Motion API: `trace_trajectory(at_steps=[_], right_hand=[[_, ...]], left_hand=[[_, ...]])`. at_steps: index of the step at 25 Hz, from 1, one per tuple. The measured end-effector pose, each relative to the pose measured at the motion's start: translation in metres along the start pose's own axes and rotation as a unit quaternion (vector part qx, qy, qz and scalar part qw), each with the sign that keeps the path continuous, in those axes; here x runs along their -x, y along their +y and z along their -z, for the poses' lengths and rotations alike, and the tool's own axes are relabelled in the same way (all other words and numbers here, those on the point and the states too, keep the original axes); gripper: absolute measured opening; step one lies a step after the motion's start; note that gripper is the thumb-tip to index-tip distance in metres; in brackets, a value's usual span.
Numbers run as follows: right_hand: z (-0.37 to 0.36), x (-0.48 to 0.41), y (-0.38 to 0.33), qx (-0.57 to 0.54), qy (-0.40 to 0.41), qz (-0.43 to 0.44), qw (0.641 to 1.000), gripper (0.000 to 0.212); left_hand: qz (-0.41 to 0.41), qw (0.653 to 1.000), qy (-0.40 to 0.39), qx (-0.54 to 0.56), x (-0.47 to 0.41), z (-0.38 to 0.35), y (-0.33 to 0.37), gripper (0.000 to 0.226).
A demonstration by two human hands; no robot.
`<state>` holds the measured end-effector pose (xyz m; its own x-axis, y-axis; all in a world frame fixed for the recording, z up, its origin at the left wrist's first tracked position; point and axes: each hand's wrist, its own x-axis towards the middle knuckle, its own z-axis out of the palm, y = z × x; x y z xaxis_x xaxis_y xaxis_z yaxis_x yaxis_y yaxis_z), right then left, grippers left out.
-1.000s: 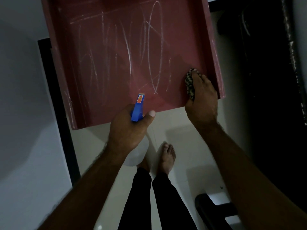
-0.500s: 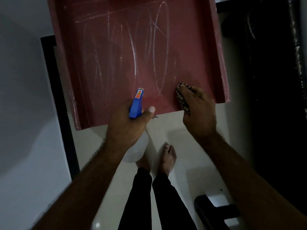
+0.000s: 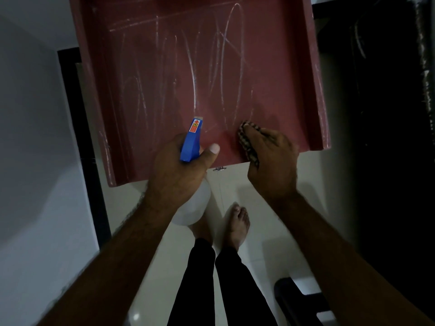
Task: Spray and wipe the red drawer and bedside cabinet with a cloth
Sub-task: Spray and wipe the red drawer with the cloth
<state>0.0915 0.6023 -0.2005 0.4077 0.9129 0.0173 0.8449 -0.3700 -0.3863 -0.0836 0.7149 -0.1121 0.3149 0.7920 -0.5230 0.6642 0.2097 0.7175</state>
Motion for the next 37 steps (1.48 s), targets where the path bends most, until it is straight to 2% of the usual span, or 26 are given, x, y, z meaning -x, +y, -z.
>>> trace_trajectory(at_steps=[2,6,8,11,15,16,19,20,24,25,28,29,33,34,37], right_hand=[[-0.005,0.003,-0.012,-0.002,0.008,-0.008,1.000,0.074],[-0.014,0.006,-0.027,0.001,-0.034,0.117,0.993,0.064],[-0.011,-0.005,-0.017,0.000,-0.034,0.114,0.993,0.066],[-0.007,-0.013,-0.017,-0.021,0.003,0.046,0.999,0.065],[-0.005,-0.005,-0.027,-0.010,-0.029,0.130,0.991,0.058],[-0.002,-0.007,-0.020,-0.005,-0.030,0.121,0.992,0.059],[0.004,-0.015,-0.009,0.001,0.014,-0.020,1.000,0.065],[0.002,-0.015,-0.015,0.003,0.014,-0.031,0.999,0.067],[-0.002,-0.010,-0.028,-0.012,-0.025,0.090,0.996,0.069],[0.000,-0.013,-0.020,-0.010,-0.021,0.081,0.996,0.071],[0.003,-0.015,-0.010,-0.009,0.024,-0.041,0.999,0.077],[0.001,-0.013,-0.015,-0.015,0.030,-0.056,0.998,0.078],[-0.004,-0.010,-0.028,-0.028,-0.025,0.055,0.998,0.078],[-0.003,-0.013,-0.021,-0.027,-0.026,0.059,0.998,0.078],[-0.001,-0.020,-0.010,-0.025,-0.008,-0.025,0.999,0.074]], left_hand=[[-0.009,1.000,-0.004,0.006,0.000,0.002,0.000,0.041],[-0.006,1.000,-0.004,0.024,0.002,0.003,0.003,0.039],[-0.008,1.000,-0.009,0.024,0.004,0.006,0.004,0.038],[-0.012,0.999,-0.014,0.035,0.004,0.011,0.006,0.034],[-0.029,0.999,-0.020,0.039,0.003,0.016,0.006,0.035],[-0.031,0.998,-0.020,0.041,0.003,0.017,0.005,0.035],[-0.033,0.998,-0.019,0.047,0.002,0.018,0.002,0.040],[-0.036,0.998,-0.021,0.049,0.001,0.018,0.001,0.043],[-0.051,0.997,-0.047,0.045,-0.002,0.019,0.004,0.049],[-0.051,0.996,-0.051,0.045,-0.004,0.020,0.004,0.047],[-0.052,0.996,-0.053,0.046,-0.007,0.022,0.003,0.039],[-0.057,0.996,-0.052,0.039,-0.008,0.023,0.003,0.038],[-0.070,0.996,-0.053,0.022,-0.010,0.027,0.004,0.045],[-0.069,0.996,-0.055,0.022,-0.010,0.028,0.005,0.047],[-0.068,0.996,-0.057,0.016,-0.012,0.028,0.007,0.050]])
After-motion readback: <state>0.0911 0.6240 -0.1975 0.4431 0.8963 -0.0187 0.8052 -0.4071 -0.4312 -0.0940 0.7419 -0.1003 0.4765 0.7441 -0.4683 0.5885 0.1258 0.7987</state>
